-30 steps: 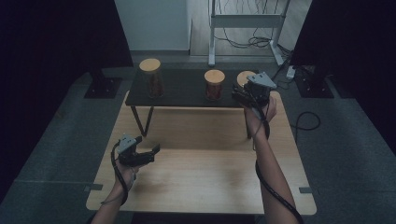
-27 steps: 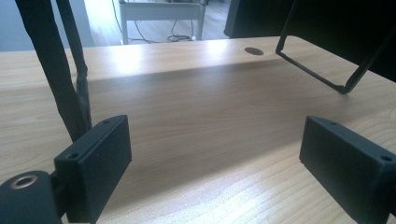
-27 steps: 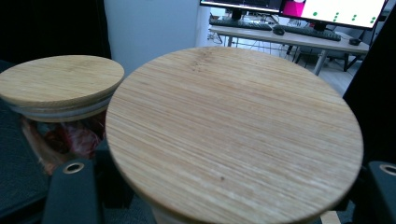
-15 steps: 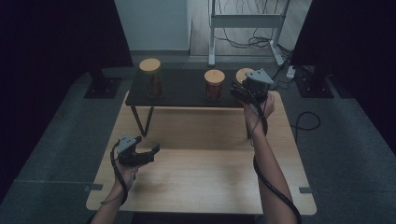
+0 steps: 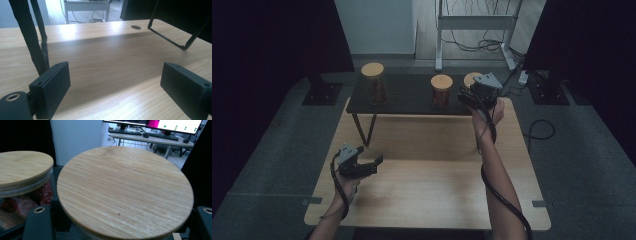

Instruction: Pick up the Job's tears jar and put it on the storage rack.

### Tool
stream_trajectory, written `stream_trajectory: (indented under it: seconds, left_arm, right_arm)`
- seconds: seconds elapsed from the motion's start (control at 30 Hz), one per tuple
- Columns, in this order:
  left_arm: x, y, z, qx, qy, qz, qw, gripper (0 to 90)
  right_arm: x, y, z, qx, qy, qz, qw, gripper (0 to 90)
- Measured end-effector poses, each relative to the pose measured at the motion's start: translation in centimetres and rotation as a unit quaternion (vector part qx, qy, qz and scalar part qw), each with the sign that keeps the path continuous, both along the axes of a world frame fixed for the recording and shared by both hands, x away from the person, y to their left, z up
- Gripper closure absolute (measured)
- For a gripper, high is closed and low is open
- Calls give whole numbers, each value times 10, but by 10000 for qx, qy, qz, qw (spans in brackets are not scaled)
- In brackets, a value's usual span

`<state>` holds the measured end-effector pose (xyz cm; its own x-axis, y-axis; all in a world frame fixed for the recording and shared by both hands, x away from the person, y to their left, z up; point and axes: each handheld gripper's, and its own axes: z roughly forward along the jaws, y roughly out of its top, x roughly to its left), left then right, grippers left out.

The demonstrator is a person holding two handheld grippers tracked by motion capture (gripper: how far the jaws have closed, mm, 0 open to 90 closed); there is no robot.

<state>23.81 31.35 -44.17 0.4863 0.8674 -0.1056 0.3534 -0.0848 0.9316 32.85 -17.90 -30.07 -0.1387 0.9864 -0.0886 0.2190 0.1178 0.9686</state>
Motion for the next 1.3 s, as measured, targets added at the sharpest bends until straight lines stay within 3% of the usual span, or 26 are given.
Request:
stream_trajectory:
  seconds: [0.53, 0.87, 0.97, 1.3]
  left_arm:
    - [3, -1, -3, 17, 58, 9, 10000, 86]
    - [3, -1, -3, 29, 75, 0, 10000, 86]
    - [3, -2, -3, 30, 79, -8, 10000, 86]
    - [3, -2, -3, 34, 66, -27, 10000, 86]
  right_arm:
    - [10, -3, -9, -6, 140, -106, 9998, 252]
    - [11, -5, -15, 126, 73, -124, 9998, 249]
    - [14, -6, -14, 118, 168, -155, 9997, 234]
    - [13, -7, -13, 89, 183, -132, 9997, 235]
